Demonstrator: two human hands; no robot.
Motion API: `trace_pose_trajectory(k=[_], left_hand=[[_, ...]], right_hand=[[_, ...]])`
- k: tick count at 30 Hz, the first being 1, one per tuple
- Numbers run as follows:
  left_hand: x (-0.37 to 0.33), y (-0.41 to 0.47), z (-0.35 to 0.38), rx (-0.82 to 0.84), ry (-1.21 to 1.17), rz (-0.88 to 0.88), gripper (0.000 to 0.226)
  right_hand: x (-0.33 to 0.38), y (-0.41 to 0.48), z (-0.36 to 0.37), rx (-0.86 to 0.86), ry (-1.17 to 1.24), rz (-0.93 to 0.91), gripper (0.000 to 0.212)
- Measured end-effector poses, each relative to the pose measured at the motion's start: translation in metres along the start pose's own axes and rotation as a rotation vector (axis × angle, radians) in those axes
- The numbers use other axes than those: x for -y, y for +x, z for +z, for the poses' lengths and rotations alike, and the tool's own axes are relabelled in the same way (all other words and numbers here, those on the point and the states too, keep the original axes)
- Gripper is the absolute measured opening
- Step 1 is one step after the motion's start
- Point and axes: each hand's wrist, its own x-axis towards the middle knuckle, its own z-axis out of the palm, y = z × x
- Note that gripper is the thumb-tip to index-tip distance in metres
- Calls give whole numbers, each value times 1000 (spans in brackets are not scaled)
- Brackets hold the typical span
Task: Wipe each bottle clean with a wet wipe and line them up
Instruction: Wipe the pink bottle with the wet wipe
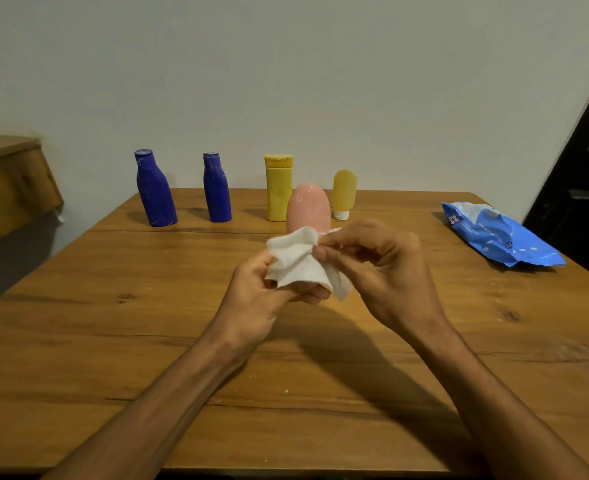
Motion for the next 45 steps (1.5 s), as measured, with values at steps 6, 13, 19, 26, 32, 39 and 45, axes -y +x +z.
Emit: trace_pose_trajectory(k=[6, 13, 19, 26, 32, 39, 45], left_hand=[[1, -1, 2, 17, 20, -17, 34], [8, -3, 2, 6, 93, 7, 26], [9, -3, 4, 2, 157, 51, 22], [8, -4, 8, 27, 166, 62, 38], [7, -4, 4, -3, 158, 55, 26], [6, -5, 2, 27, 174, 39, 17], [6, -1, 3, 53, 121, 43, 29]], right_hand=[[-1, -1, 2, -78, -104, -125, 16], [0, -6, 6, 26, -268, -245, 21], [2, -6, 11, 16, -337, -260, 23], [1, -5, 9, -165, -361, -275, 24], [-2, -8, 11, -13, -348, -319, 25], [-2, -10, 10, 54, -356, -331, 23], [-3, -6, 7, -122, -332, -331, 20]])
